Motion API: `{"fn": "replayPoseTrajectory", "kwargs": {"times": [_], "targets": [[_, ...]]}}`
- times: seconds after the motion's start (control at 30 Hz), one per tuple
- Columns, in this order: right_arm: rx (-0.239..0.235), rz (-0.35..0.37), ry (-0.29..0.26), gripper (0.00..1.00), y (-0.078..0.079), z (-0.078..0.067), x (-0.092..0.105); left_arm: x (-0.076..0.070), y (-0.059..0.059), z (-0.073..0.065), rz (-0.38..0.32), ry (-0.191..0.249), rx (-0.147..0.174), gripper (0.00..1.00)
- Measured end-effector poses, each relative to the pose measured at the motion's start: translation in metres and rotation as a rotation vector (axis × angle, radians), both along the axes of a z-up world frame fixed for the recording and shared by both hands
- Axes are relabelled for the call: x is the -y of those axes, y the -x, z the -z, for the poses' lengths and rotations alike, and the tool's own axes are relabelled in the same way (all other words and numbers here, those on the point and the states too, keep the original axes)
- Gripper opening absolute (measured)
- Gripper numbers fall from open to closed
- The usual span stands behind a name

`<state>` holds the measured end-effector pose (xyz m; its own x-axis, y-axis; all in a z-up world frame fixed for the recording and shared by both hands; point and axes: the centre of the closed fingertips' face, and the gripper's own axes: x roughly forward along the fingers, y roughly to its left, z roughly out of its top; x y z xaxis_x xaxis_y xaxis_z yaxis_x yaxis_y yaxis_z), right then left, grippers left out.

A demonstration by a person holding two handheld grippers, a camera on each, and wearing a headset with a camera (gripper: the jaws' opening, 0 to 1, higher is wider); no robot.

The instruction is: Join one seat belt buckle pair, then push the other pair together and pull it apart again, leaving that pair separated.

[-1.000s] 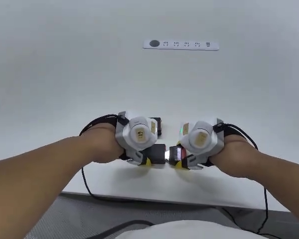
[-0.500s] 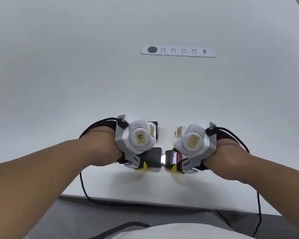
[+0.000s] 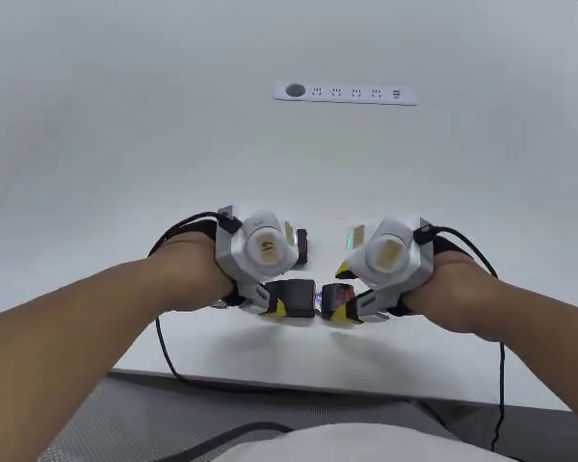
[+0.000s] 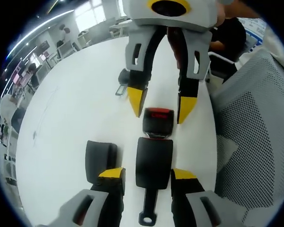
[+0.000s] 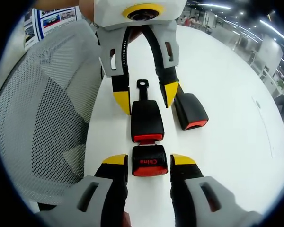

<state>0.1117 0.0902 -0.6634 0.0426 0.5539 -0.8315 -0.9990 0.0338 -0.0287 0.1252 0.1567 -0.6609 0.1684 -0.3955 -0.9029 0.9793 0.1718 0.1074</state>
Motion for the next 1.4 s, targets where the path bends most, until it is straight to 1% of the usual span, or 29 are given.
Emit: {"fn": "replayPoseTrajectory", "kwargs": {"times": [0.03, 0.07, 0.13, 0.17, 0.2, 0.27, 0.3, 0.33, 0.37, 0.43, 0.53, 0.6, 0.7, 0.77, 0.8, 0.83, 0.87, 0.93, 1.0, 1.13, 1.17, 1.2, 1.27, 1.3, 1.33, 1.37, 1.4], "targets": [[0.007, -0.002, 0.002, 0.33, -0.001, -0.002, 0.001, 0.000, -0.001, -0.002, -0.007, 0.009, -0.004, 0.41], [0.013, 0.001, 0.000, 0.33, -0.004, -0.003, 0.003, 0.001, -0.004, -0.004, -0.023, 0.028, -0.006, 0.39], [0.013, 0.022, -0.009, 0.33, -0.009, -0.006, 0.005, 0.002, -0.009, -0.008, -0.043, 0.048, -0.010, 0.38], [0.015, 0.029, -0.013, 0.33, -0.013, -0.004, 0.008, 0.002, -0.011, -0.009, -0.048, 0.052, -0.011, 0.38], [0.025, 0.036, -0.012, 0.33, -0.017, -0.004, 0.011, 0.000, -0.017, -0.009, -0.056, 0.056, -0.006, 0.38], [0.042, 0.045, -0.008, 0.33, -0.024, -0.004, 0.016, -0.003, -0.025, -0.008, -0.069, 0.057, -0.002, 0.38], [0.046, 0.055, -0.007, 0.33, -0.027, -0.005, 0.019, -0.004, -0.031, -0.009, -0.084, 0.060, 0.007, 0.38], [0.051, 0.064, -0.005, 0.33, -0.031, -0.005, 0.022, -0.003, -0.034, -0.009, -0.094, 0.062, 0.012, 0.38], [0.056, 0.073, 0.001, 0.33, -0.037, -0.004, 0.027, -0.004, -0.041, -0.010, -0.099, 0.067, 0.020, 0.38], [0.062, 0.080, 0.015, 0.34, -0.042, -0.003, 0.036, -0.004, -0.050, -0.011, -0.104, 0.076, 0.033, 0.37], [0.063, 0.096, 0.032, 0.34, -0.048, -0.001, 0.047, -0.003, -0.059, -0.010, -0.115, 0.081, 0.032, 0.37], [0.073, 0.104, 0.049, 0.34, -0.054, 0.003, 0.056, -0.003, -0.063, -0.006, -0.105, 0.069, 0.027, 0.37], [0.077, 0.115, 0.057, 0.34, -0.059, 0.003, 0.065, -0.002, -0.065, -0.005, -0.095, 0.054, 0.028, 0.38], [0.081, 0.126, 0.069, 0.34, -0.064, 0.002, 0.075, -0.005, -0.070, -0.001, -0.091, 0.046, 0.029, 0.38], [0.087, 0.133, 0.084, 0.34, -0.067, 0.002, 0.081, -0.003, -0.069, -0.005, -0.091, 0.042, 0.031, 0.38], [0.099, 0.126, 0.100, 0.34, -0.068, 0.002, 0.085, -0.004, -0.070, -0.005, -0.088, 0.041, 0.033, 0.38], [0.120, 0.115, 0.115, 0.35, -0.071, 0.001, 0.090, -0.007, -0.074, -0.001, -0.083, 0.040, 0.032, 0.39], [0.117, 0.124, 0.117, 0.35, -0.072, 0.001, 0.094, -0.008, -0.075, 0.000, -0.075, 0.035, 0.026, 0.39], [0.114, 0.136, 0.120, 0.35, -0.079, 0.002, 0.100, -0.010, -0.078, 0.007, -0.055, 0.023, 0.032, 0.39], [0.096, 0.159, 0.138, 0.35, -0.084, 0.008, 0.111, -0.008, -0.080, 0.012, -0.036, 0.009, 0.019, 0.39], [0.087, 0.159, 0.145, 0.35, -0.086, 0.012, 0.114, -0.007, -0.080, 0.014, -0.032, 0.008, 0.015, 0.38], [0.082, 0.157, 0.147, 0.34, -0.085, 0.013, 0.114, -0.006, -0.082, 0.019, -0.019, 0.001, 0.012, 0.38], [0.078, 0.146, 0.154, 0.34, -0.083, 0.014, 0.114, -0.006, -0.081, 0.020, -0.013, -0.008, 0.008, 0.38], [0.072, 0.143, 0.156, 0.34, -0.085, 0.019, 0.115, -0.006, -0.081, 0.021, -0.008, -0.010, 0.004, 0.37], [0.062, 0.142, 0.155, 0.34, -0.084, 0.020, 0.115, -0.004, -0.079, 0.021, -0.004, -0.013, -0.002, 0.36], [0.052, 0.139, 0.157, 0.34, -0.083, 0.021, 0.115, -0.005, -0.079, 0.023, 0.000, -0.017, -0.009, 0.35], [0.054, 0.132, 0.159, 0.33, -0.084, 0.023, 0.116, -0.005, -0.078, 0.025, 0.002, -0.019, -0.013, 0.34]]}}
